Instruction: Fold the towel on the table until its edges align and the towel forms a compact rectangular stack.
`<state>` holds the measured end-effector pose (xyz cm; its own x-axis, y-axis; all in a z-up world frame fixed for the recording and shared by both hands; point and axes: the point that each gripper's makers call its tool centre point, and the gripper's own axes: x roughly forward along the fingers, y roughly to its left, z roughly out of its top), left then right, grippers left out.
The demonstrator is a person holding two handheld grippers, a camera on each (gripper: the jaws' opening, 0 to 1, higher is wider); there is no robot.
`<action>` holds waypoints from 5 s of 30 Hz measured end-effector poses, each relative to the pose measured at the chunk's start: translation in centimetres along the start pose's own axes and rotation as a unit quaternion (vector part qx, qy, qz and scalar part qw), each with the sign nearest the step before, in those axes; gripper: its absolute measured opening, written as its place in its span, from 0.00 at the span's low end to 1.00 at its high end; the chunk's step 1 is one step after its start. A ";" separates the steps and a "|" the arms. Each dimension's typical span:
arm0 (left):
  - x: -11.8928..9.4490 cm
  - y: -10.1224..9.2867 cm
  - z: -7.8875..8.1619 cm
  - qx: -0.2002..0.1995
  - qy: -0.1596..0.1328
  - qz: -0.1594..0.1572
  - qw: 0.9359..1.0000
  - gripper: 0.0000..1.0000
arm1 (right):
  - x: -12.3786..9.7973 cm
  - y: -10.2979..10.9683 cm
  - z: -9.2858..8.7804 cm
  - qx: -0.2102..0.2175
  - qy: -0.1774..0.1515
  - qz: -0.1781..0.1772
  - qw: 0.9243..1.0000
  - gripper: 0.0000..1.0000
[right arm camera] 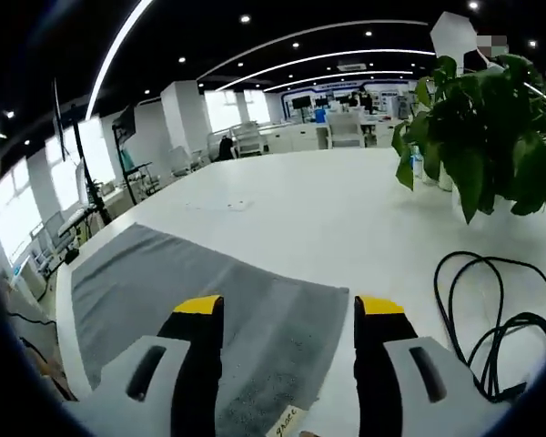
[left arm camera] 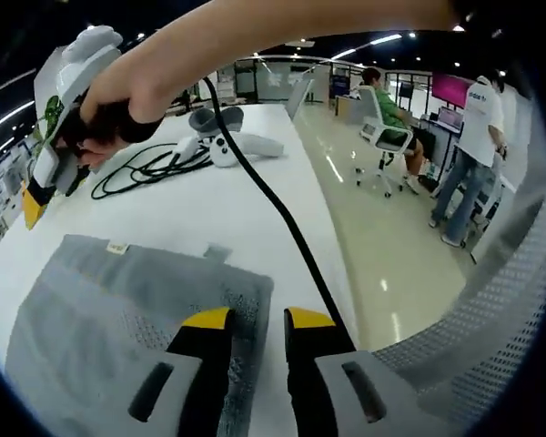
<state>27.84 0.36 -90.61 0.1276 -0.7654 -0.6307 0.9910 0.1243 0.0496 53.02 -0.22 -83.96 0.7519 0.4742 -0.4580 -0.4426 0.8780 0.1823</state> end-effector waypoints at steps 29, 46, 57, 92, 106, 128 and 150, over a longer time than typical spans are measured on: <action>0.7 0.4 -0.2 -0.003 -0.014 -0.015 1.000 0.11 | 3.0 -2.7 -3.0 -0.007 0.027 -0.053 0.998 0.34; 0.8 1.1 -0.2 -0.002 -0.016 -0.012 1.000 0.04 | 4.5 -5.0 -4.4 -0.014 0.049 -0.089 0.995 0.17; 0.8 1.1 -0.2 -0.013 -0.023 -0.015 1.000 0.03 | 4.8 -4.9 -4.1 -0.034 0.048 -0.091 0.994 0.00; -4.5 3.8 4.4 -0.085 -0.098 0.021 0.991 0.03 | 1.7 0.4 4.2 -0.009 -0.038 -0.033 0.999 0.00; -11.0 5.4 8.0 -0.090 -0.164 0.069 0.980 0.03 | 0.3 4.6 9.9 0.037 -0.097 0.016 0.994 0.00; -21.0 6.4 9.0 -0.084 -0.229 0.119 0.962 0.03 | -1.2 11.4 16.7 0.018 -0.129 0.037 0.991 0.00; -32.1 8.0 7.5 -0.056 -0.264 0.184 0.945 0.03 | 1.9 19.3 23.0 -0.003 -0.151 0.067 0.986 0.00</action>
<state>31.95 21.19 -64.22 0.4944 -0.8623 -0.1101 0.8689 0.4867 0.0901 57.15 19.15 -61.28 0.7973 0.5848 -0.1493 -0.5503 0.8059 0.2185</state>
